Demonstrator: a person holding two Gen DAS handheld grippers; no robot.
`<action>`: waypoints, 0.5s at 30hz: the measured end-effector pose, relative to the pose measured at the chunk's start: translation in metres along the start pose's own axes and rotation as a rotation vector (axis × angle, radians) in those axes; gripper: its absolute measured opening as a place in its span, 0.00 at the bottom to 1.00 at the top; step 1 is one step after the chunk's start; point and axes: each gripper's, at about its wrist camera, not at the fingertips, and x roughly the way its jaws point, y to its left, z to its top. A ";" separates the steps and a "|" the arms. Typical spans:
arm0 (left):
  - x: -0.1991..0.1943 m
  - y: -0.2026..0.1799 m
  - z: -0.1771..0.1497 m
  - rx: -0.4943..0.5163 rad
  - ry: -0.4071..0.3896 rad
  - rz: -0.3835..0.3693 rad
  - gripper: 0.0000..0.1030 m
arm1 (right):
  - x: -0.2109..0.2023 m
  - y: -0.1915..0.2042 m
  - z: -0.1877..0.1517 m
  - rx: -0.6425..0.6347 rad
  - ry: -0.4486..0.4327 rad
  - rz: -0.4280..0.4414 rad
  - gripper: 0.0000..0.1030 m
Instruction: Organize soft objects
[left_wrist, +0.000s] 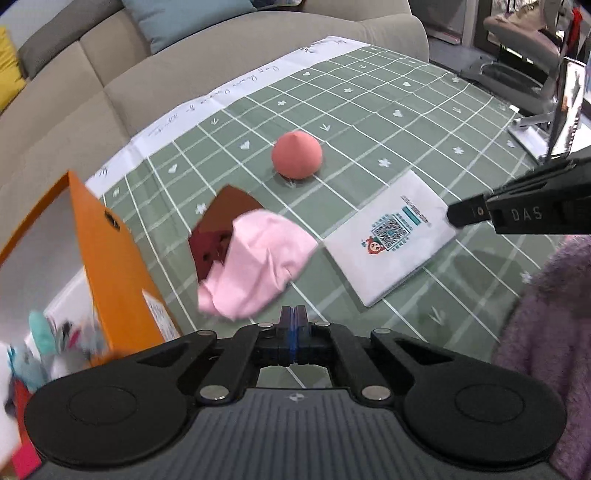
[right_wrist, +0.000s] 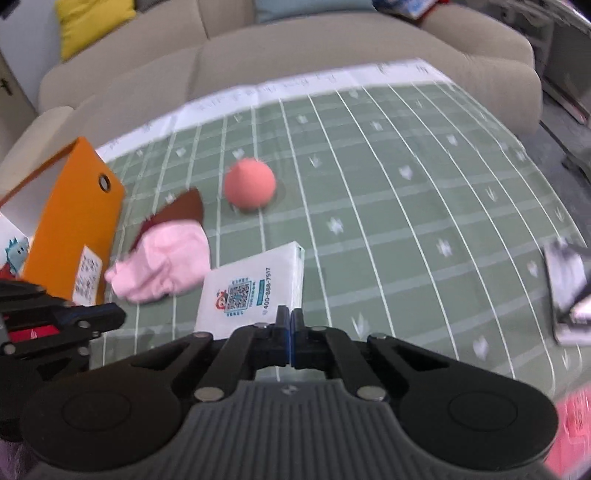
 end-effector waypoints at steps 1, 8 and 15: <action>-0.004 -0.002 -0.006 -0.013 0.001 -0.005 0.00 | -0.001 -0.002 -0.006 0.013 0.023 -0.005 0.00; -0.011 -0.007 -0.029 -0.054 -0.013 -0.047 0.04 | 0.001 -0.006 -0.024 0.019 0.088 -0.046 0.04; -0.006 0.001 -0.005 0.006 -0.085 0.000 0.49 | 0.015 -0.001 -0.019 -0.009 0.068 0.083 0.47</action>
